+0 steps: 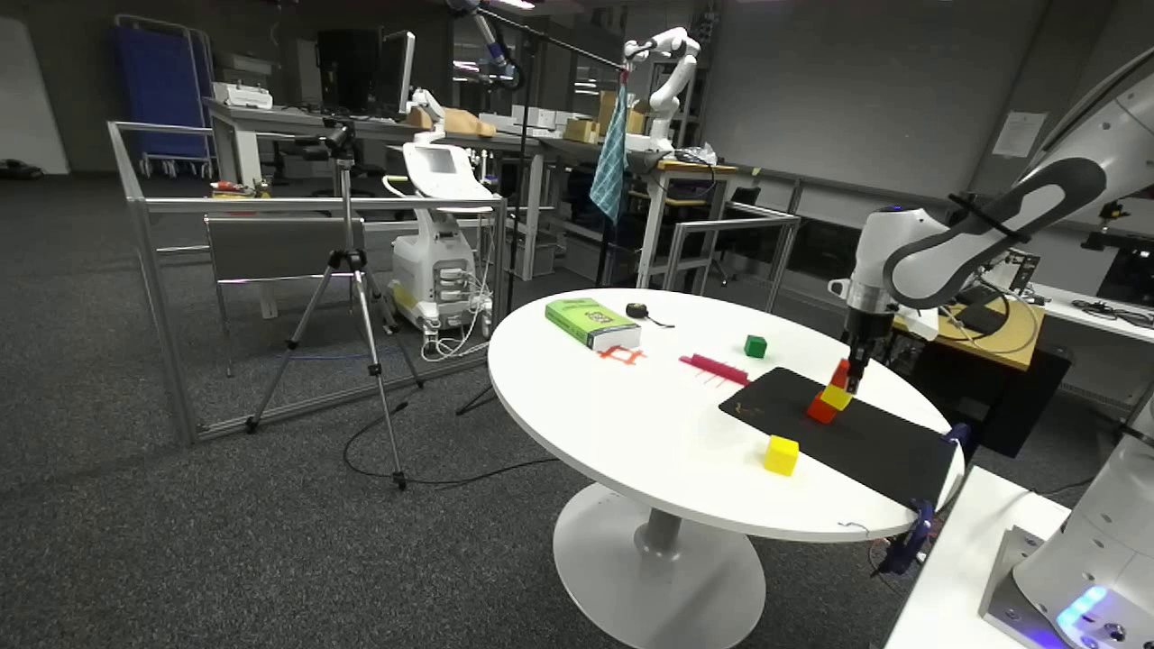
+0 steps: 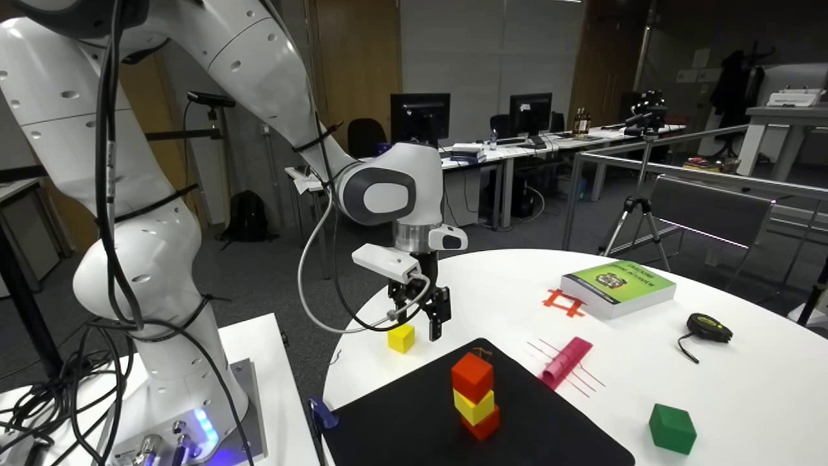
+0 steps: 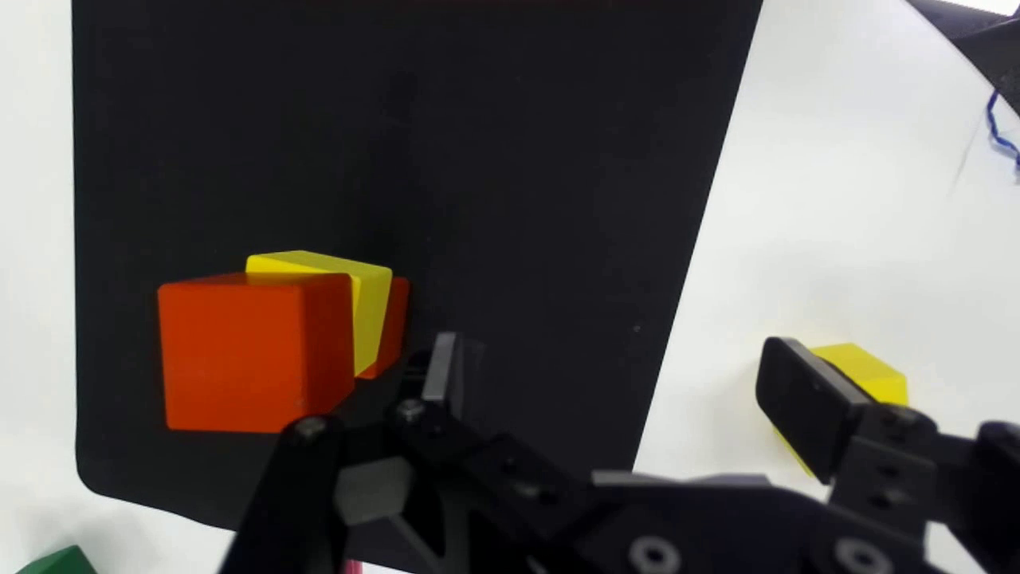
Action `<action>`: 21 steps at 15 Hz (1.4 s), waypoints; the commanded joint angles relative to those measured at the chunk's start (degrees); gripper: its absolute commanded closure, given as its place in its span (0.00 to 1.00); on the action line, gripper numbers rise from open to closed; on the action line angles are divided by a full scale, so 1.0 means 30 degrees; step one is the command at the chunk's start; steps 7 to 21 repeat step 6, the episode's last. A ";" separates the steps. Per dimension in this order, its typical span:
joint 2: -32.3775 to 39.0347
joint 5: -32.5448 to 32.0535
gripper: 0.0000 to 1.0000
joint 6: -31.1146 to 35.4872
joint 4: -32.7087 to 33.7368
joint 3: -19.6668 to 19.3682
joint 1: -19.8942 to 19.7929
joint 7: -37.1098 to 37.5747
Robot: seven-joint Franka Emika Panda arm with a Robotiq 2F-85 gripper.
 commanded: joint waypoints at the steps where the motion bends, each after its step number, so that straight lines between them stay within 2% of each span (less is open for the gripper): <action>1: -0.0367 -0.0074 0.00 0.0039 -0.0316 -0.0132 0.0136 0.0009; 21: -0.0431 -0.0070 0.00 0.0026 -0.0451 -0.0133 0.0136 0.0007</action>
